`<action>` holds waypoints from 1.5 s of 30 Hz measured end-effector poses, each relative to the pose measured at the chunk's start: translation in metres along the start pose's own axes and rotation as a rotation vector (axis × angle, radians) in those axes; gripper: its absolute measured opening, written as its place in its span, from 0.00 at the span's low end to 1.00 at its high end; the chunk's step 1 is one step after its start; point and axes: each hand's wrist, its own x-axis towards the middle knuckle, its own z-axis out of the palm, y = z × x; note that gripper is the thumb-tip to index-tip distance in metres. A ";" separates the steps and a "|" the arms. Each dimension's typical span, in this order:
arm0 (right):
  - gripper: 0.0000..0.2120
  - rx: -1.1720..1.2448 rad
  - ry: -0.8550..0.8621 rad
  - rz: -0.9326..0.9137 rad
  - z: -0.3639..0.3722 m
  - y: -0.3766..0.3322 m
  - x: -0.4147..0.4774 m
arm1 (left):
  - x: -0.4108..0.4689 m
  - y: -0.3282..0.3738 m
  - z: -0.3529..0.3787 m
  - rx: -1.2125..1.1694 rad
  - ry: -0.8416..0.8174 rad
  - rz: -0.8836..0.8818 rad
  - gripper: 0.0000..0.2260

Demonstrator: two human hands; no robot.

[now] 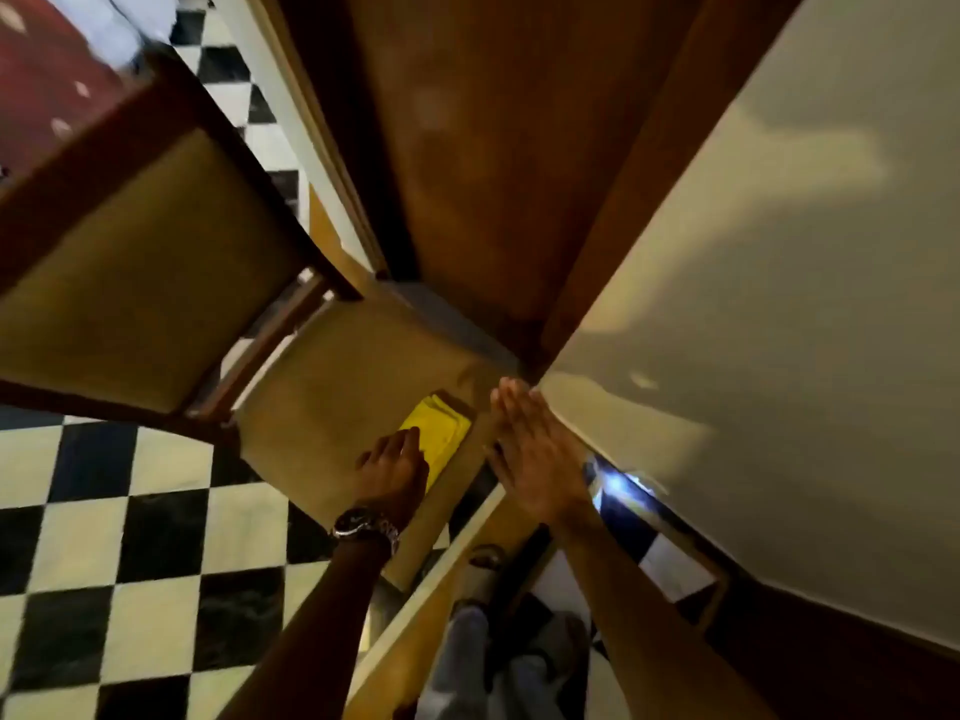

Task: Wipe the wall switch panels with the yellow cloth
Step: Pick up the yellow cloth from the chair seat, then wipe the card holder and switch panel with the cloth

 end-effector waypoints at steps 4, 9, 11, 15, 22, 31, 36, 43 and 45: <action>0.32 0.195 -0.320 0.032 0.096 -0.019 0.042 | 0.043 -0.030 0.059 -0.018 -0.121 -0.222 0.26; 0.39 0.563 -0.349 0.275 0.163 -0.044 0.094 | 0.081 -0.068 0.109 -0.087 -0.237 -0.286 0.37; 0.35 0.615 -0.327 0.440 0.173 -0.054 0.101 | 0.079 -0.069 0.120 -0.127 -0.249 -0.364 0.37; 0.19 0.728 -0.428 0.596 0.171 -0.045 0.095 | 0.073 -0.055 0.118 -0.275 -0.263 -0.349 0.27; 0.19 1.281 0.138 0.761 0.076 0.053 0.001 | 0.072 0.039 0.084 -0.556 -0.453 -0.165 0.29; 0.22 0.767 0.932 0.863 -0.174 0.152 -0.173 | 0.004 0.305 -0.045 -0.784 -0.656 0.325 0.41; 0.15 0.364 1.189 0.821 -0.270 0.178 -0.237 | -0.037 0.401 -0.129 -0.713 -0.573 0.656 0.36; 0.13 0.173 1.171 0.730 -0.338 0.207 -0.280 | -0.061 0.461 -0.202 -0.442 -0.417 0.927 0.38; 0.19 0.102 1.143 0.766 -0.345 0.213 -0.286 | -0.065 0.475 -0.216 -0.359 -0.388 0.970 0.36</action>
